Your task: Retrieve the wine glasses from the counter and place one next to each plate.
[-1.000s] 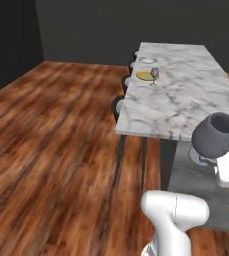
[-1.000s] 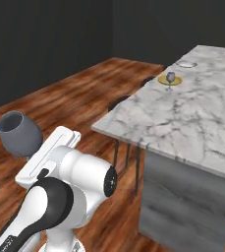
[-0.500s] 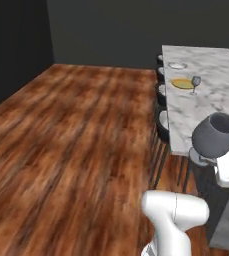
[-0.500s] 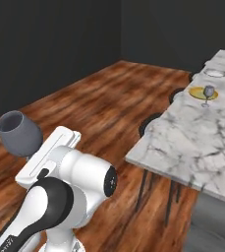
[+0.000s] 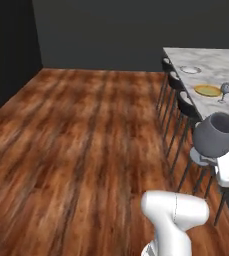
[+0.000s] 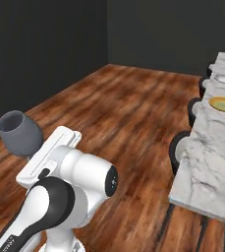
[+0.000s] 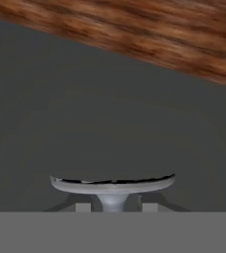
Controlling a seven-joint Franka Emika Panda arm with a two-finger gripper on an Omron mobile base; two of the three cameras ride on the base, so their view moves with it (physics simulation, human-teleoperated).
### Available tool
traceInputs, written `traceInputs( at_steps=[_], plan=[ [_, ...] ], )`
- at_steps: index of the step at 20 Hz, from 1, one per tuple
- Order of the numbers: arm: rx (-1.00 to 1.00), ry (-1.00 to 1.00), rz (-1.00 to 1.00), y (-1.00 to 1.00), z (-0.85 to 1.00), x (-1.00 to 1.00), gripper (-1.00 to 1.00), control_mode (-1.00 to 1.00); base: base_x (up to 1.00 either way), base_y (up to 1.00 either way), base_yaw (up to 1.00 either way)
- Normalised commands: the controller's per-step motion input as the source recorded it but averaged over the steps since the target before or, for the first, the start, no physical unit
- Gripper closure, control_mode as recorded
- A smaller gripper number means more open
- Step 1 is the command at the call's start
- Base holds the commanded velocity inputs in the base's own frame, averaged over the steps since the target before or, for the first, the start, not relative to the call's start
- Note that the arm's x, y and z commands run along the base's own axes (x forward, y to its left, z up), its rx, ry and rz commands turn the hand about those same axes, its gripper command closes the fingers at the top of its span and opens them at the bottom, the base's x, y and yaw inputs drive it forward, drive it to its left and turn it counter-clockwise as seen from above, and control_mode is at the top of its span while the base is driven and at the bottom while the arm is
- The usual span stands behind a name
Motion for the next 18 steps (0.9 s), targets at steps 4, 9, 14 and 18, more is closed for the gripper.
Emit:
traceInputs(
  at_steps=[4, 9, 14, 18],
  plan=[
    [0.00, 0.00, 0.00, 0.00, 0.00, 0.00, 1.00, 1.00, 1.00, 1.00, -0.38],
    [0.00, 0.00, 0.00, 0.00, 0.00, 0.00, 1.00, 1.00, 1.00, 0.99, -0.45],
    [0.00, 0.00, 0.00, 0.00, 0.00, 0.00, 1.00, 1.00, 0.98, 0.83, -0.65],
    [0.00, 0.00, 0.00, 0.00, 0.00, 0.00, 1.00, 1.00, 0.81, 0.68, -0.77]
  ],
)
